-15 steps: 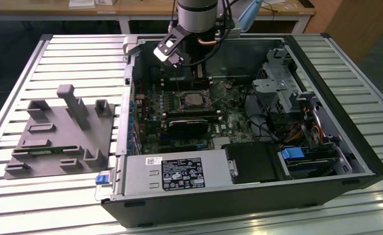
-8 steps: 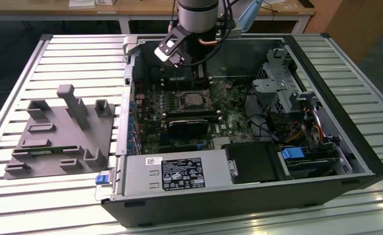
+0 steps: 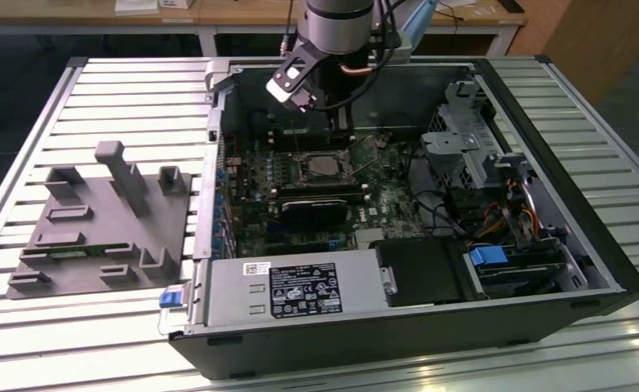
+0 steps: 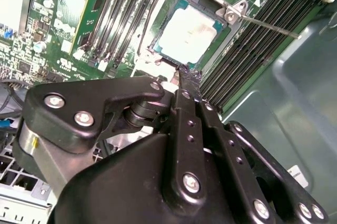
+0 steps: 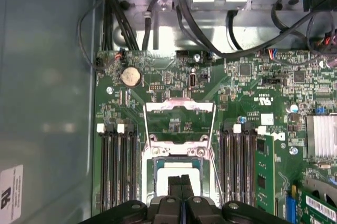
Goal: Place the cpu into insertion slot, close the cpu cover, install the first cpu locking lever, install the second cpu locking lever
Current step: 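Close the cpu cover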
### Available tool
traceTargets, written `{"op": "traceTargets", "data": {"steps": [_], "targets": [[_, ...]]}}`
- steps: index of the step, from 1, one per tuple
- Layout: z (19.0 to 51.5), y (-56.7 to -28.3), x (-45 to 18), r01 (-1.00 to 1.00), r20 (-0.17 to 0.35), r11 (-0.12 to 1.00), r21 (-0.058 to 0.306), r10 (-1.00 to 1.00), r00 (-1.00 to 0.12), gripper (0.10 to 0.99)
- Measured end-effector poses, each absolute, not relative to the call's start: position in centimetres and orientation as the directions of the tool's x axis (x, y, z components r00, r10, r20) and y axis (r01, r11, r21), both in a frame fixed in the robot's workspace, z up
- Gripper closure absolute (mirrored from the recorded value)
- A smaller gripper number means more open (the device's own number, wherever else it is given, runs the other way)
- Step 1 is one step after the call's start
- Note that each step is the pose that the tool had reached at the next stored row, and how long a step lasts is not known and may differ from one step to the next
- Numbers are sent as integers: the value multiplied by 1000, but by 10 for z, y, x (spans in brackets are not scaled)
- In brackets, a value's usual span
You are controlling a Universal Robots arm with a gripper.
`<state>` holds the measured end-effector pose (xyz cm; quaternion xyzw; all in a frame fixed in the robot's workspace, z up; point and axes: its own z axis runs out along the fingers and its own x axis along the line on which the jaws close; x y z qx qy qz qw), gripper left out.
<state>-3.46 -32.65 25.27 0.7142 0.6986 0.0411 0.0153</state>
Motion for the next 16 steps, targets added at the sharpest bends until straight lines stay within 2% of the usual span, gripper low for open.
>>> {"op": "traceTargets", "data": {"steps": [16], "targets": [[257,-326,-25,997,37,-23,79,999,21,980]]}}
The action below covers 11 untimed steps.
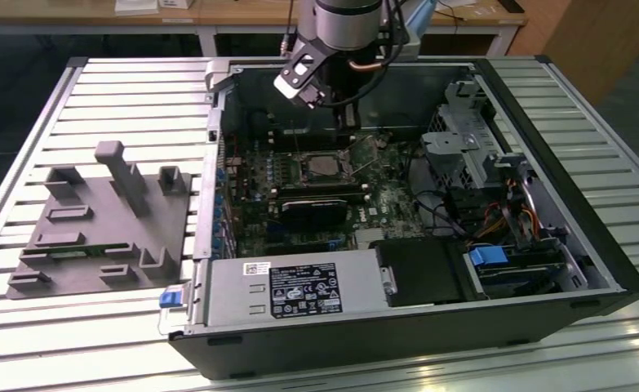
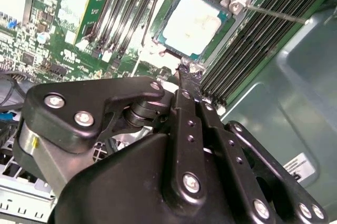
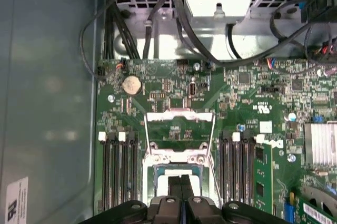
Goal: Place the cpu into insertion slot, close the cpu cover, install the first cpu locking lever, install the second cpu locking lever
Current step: 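Close the cpu cover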
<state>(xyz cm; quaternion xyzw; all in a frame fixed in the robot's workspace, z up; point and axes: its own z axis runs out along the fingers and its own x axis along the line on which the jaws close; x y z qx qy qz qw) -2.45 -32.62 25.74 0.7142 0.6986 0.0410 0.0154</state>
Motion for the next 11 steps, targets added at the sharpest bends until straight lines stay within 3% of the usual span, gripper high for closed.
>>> {"op": "traceTargets", "data": {"steps": [11], "targets": [[257,-326,0,997,37,-23,79,999,21,980]]}}
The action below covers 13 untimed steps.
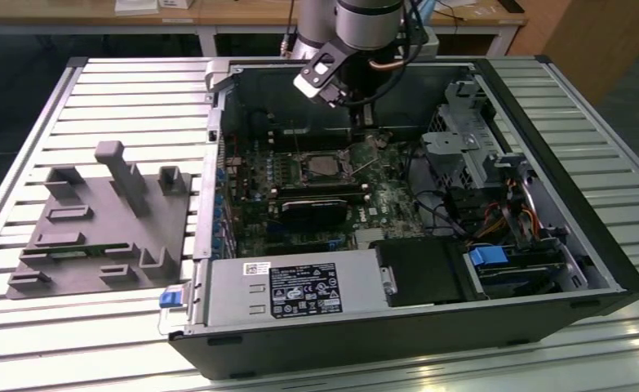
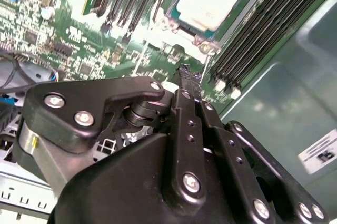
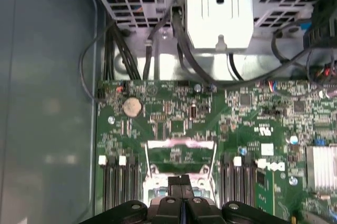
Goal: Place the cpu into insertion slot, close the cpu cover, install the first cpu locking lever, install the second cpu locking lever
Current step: 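Close the cpu cover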
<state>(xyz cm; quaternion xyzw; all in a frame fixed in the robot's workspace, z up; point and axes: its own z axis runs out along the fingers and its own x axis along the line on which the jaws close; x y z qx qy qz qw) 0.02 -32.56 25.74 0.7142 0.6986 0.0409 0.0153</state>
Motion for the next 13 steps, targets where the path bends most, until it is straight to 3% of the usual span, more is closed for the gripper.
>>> {"op": "traceTargets", "data": {"steps": [13], "targets": [[257,-325,32,997,37,-23,78,999,21,980]]}}
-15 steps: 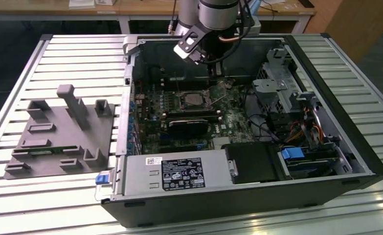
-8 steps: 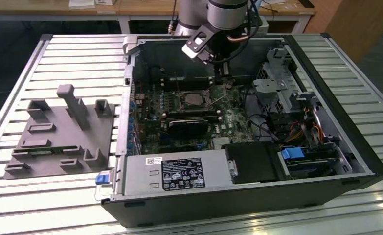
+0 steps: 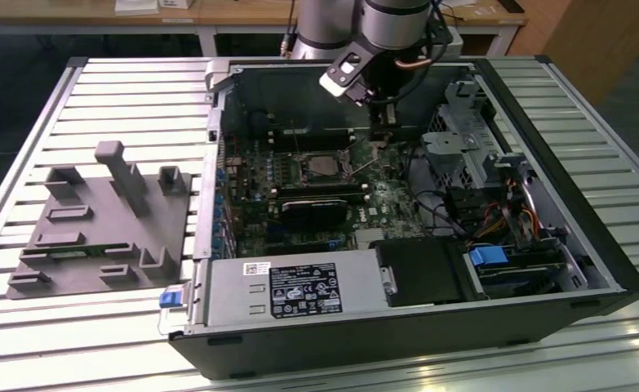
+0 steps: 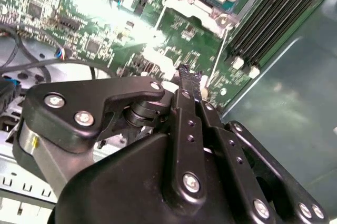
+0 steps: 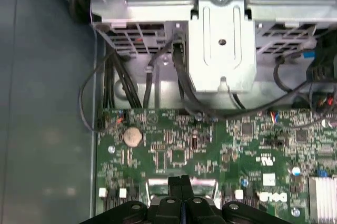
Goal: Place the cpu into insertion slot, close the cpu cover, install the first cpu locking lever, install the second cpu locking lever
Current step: 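Close the cpu cover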
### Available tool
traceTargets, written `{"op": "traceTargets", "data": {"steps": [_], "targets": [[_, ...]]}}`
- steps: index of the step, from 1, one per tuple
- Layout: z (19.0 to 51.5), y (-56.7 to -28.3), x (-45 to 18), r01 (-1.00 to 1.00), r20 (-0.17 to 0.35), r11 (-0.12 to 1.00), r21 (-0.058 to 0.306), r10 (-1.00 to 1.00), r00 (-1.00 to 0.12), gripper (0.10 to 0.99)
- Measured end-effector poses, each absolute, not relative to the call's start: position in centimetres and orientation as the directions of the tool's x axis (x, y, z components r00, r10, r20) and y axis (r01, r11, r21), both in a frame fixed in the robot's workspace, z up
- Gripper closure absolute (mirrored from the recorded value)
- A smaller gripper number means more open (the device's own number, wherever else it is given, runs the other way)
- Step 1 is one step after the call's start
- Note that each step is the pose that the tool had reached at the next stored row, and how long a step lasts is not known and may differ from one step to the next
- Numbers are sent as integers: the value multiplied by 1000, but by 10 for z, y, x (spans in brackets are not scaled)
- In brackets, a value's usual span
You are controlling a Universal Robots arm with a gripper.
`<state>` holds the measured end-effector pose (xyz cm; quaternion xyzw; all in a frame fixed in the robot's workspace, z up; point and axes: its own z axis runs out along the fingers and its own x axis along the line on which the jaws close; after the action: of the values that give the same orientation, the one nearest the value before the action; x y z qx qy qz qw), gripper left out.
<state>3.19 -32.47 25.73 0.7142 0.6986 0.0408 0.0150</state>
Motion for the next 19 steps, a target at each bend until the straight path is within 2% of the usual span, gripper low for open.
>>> {"op": "traceTargets", "data": {"steps": [19], "targets": [[251,-324,53,997,37,-24,78,999,21,980]]}}
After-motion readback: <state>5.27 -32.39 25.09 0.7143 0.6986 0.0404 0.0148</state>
